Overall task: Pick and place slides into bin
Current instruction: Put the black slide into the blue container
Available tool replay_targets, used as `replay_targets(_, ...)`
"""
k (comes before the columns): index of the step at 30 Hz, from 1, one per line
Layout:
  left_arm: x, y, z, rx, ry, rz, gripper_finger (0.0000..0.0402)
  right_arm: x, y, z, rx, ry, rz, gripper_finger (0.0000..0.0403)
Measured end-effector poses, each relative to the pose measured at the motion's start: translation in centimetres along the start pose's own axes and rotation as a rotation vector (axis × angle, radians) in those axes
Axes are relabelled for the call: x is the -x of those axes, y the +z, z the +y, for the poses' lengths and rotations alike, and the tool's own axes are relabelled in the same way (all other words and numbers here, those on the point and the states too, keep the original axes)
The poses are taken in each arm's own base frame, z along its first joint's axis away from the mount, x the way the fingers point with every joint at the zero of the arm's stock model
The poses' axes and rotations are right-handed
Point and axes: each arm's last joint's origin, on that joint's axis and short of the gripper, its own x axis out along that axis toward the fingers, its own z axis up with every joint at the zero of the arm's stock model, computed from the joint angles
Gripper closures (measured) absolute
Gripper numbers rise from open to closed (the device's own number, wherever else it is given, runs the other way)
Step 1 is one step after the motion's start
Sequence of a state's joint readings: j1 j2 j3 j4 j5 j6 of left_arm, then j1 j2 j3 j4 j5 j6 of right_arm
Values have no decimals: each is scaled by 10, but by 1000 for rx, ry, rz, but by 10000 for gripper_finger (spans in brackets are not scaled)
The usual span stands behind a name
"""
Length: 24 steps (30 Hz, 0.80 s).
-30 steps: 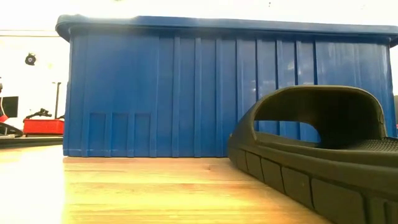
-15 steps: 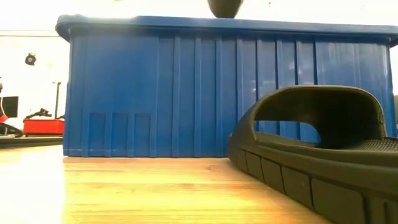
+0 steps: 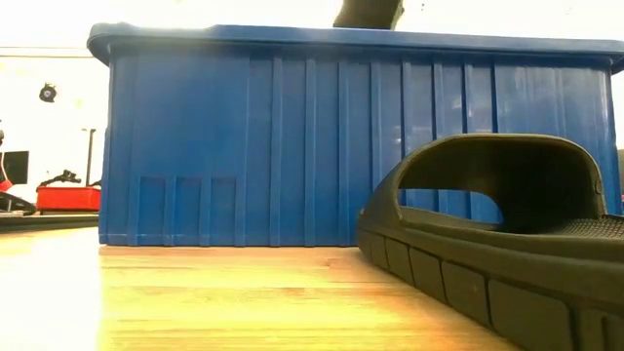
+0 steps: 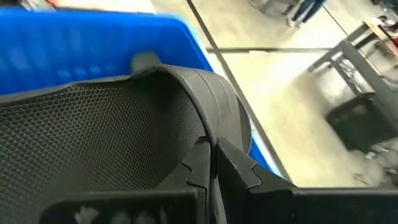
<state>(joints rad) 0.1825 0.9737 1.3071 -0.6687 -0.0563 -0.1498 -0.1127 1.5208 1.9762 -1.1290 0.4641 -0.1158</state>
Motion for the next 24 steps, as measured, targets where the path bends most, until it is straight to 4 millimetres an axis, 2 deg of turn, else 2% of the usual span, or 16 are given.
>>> replay_targets(7, 2, 0, 0, 1, -1, -7, 388, -38, -8, -6, 151, -31, 156, 392)
replay_targets(14, 3, 0, 0, 1, -1, -10, 388, -81, -20, 12, 349, -18, 288, 392)
replay_targets(24, 9, 1, 0, 1, -4, -26, 388, -125, -58, 35, 458, -2, 419, 392)
